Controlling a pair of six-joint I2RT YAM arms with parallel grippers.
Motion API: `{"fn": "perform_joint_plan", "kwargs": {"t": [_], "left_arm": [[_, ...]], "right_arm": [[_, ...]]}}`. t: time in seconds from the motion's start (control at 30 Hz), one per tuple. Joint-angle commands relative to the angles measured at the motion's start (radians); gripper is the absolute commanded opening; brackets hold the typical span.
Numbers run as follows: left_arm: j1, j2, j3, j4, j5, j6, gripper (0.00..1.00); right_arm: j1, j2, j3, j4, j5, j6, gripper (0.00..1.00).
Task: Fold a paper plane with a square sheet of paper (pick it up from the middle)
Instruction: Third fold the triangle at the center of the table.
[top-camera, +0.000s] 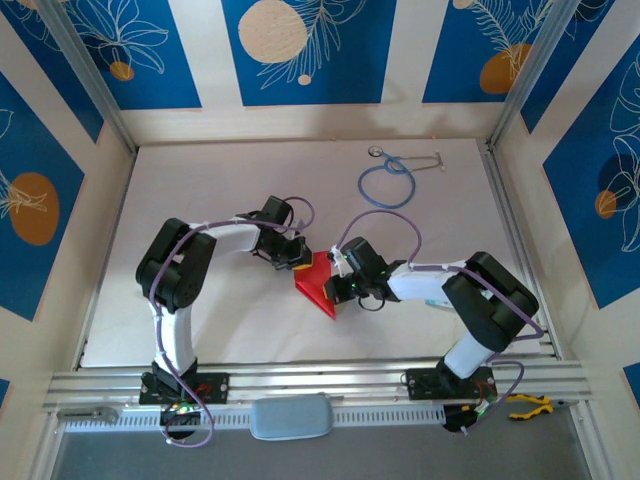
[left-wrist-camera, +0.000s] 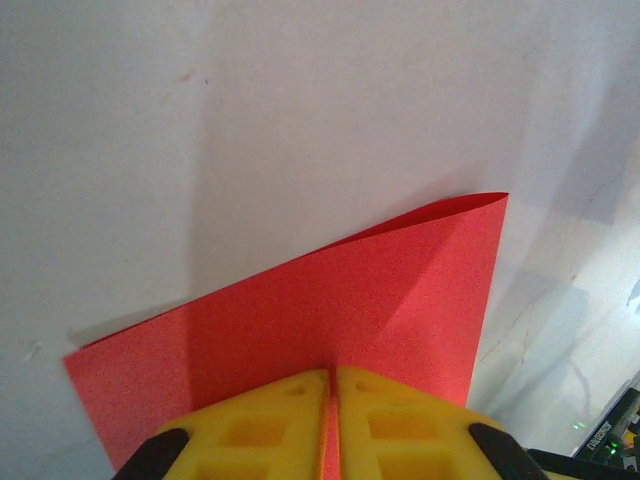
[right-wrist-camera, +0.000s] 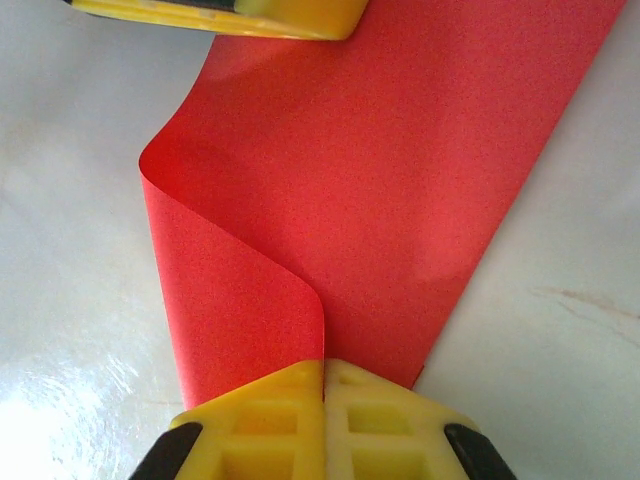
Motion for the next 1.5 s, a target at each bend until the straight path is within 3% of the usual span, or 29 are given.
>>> {"fn": "perform_joint_plan", "kwargs": {"t": [0.0,0.43,0.8,0.9,1.2,1.47], "left_arm": [[-0.004,-0.008,-0.016,-0.044,-0.057,-0.002,0.14],[-0.003,-0.017,0.005,-0.055,-0.062,-0.001,0.15],[-0.004,-0.192,0.01,-0.062,-0.16,-0.03,0.33],[-0.004,-0.266,-0.061,-0.012,-0.149,-0.061,0.3],[-0.043,-0.429,-0.337,0.258,-0.042,-0.258,0.1],[-0.123,-0.423,-0.523,0.556,-0.06,-0.442,0.05]], "right_arm": [[0.007,0.019,-0.007,-0.022,0.012,0.016,0.0],[0.007,0.042,-0.003,-0.032,0.031,0.01,0.0],[-0.009,0.042,-0.002,-0.024,0.02,0.005,0.0],[-0.01,0.039,-0.005,-0.019,0.017,0.011,0.0],[-0.019,0.034,-0.009,-0.012,0.026,0.022,0.0],[-0.029,0.036,-0.011,-0.01,0.035,0.032,0.0]]}}
